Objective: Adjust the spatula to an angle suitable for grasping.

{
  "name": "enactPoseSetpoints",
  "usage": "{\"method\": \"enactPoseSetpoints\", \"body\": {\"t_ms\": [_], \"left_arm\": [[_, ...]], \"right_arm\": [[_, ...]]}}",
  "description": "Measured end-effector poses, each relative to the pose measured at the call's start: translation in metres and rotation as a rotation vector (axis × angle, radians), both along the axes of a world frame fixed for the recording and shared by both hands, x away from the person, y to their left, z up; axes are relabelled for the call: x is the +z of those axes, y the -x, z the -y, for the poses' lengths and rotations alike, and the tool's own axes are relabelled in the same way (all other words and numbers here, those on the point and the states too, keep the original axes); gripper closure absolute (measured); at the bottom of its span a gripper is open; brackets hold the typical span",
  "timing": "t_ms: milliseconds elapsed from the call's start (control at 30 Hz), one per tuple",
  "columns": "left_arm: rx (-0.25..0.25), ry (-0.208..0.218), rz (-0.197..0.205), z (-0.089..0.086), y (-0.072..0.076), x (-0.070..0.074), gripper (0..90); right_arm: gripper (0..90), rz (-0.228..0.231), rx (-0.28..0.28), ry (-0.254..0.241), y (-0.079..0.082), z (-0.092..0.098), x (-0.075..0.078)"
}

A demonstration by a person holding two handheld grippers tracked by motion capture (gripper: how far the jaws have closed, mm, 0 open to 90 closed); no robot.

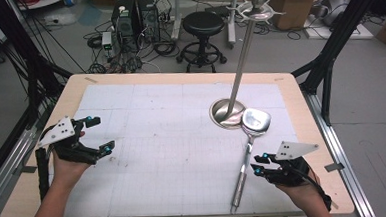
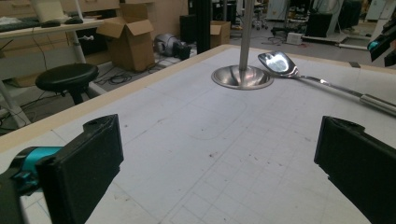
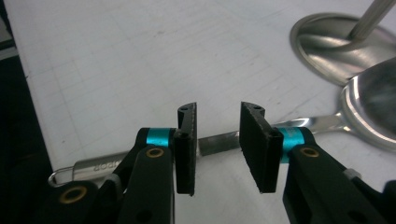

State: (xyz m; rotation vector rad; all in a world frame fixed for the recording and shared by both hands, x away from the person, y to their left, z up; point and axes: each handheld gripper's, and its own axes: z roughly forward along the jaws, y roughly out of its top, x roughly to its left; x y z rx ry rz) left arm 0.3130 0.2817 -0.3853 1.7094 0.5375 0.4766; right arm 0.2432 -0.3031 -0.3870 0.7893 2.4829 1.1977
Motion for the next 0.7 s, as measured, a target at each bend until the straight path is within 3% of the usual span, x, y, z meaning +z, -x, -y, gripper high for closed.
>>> {"method": "enactPoseSetpoints", "body": {"t_ms": [67,267,333,400,600,700], "left_arm": [[-0.002,-0.001,0.002,0.0,0.0,0.0,1.7],[-0.003,0.0,0.0,0.0,0.001,0.0,1.7],[-0.005,-0.001,0.002,0.001,0.001,0.0,1.7],[-0.006,-0.002,0.0,0.001,0.001,0.0,1.7],[-0.01,-0.01,-0.005,0.003,0.0,-0.001,1.7],[-0.013,-0.009,-0.001,0.003,0.0,-0.001,1.7]], "right_arm": [[69.8,-0.008,0.003,0.007,0.0,0.0,-0.001],[83.1,-0.101,0.038,0.053,-0.001,-0.006,-0.007],[89.5,-0.136,0.065,0.106,-0.001,-0.01,-0.011],[89.6,-0.145,0.073,0.116,-0.002,-0.011,-0.011],[89.8,-0.257,0.101,0.195,-0.003,-0.021,-0.016],[90.0,-0.287,0.11,0.229,-0.005,-0.024,-0.02]]}}
